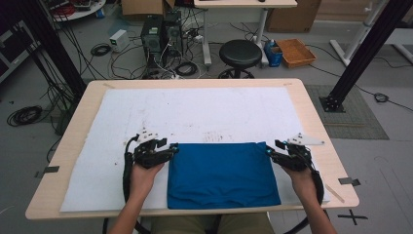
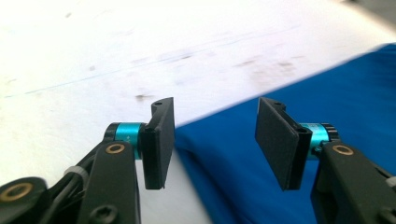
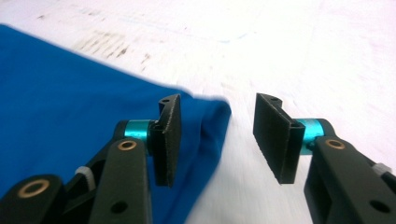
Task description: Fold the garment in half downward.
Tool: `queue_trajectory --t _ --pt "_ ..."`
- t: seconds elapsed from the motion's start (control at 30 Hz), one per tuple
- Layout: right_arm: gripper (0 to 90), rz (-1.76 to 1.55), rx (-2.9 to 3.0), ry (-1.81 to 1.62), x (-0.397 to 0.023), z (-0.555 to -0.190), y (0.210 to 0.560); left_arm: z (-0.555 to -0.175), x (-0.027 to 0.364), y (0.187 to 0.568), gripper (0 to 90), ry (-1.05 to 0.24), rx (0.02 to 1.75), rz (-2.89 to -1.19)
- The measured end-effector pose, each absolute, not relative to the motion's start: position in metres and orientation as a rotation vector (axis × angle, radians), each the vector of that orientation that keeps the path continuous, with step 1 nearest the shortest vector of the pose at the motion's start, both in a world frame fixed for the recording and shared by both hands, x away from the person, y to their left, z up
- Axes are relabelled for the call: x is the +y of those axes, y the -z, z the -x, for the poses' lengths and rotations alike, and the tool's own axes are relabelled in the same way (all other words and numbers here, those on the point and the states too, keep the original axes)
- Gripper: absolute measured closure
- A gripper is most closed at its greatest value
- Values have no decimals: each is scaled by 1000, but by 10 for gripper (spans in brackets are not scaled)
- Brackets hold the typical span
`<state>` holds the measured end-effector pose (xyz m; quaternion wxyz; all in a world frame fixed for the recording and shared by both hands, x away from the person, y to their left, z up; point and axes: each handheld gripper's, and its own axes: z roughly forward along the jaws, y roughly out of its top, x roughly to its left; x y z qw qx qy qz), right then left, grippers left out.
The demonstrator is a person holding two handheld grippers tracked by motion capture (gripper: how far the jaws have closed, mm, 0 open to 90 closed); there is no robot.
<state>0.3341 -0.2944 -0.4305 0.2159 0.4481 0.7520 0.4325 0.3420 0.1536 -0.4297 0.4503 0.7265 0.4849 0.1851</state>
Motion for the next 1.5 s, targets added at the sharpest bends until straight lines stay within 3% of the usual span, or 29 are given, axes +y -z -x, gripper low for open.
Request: queue_trajectory --t 0.2,0.43,0.6,0.63,0.67,0.7,0.73,0.8,1.13,1.5 --pt "597 -1291 2144 -979 -287 -361 447 -346 151 440 490 -486 1240 -1807" --pt "568 -1374 2022 -1251 -310 -359 436 -346 157 440 489 -483 1246 -1758" --pt "575 -1356 2133 -1182 -298 -368 448 -355 152 448 490 -463 1273 -1807" --pt "619 -1346 2169 -1137 -294 -370 451 -356 152 451 506 -452 1283 -1827" --pt "716 -1318 2224 -1092 -289 -371 451 -358 152 452 620 -433 1302 -1840" --pt "716 -1318 2224 -1092 -289 -371 451 -358 152 452 713 -433 1302 -1840" --pt "832 -1288 2253 -1100 -287 -371 451 -358 150 452 788 -430 1272 -1865" --pt "874 -1278 2258 -1095 -286 -369 451 -357 149 451 850 -438 1263 -1875" --pt "884 -1319 2149 -1118 -301 -381 442 -366 158 444 865 -385 1306 -1664" --pt "884 -1344 2102 -1090 -299 -412 430 -393 156 443 865 -386 1297 -1562"
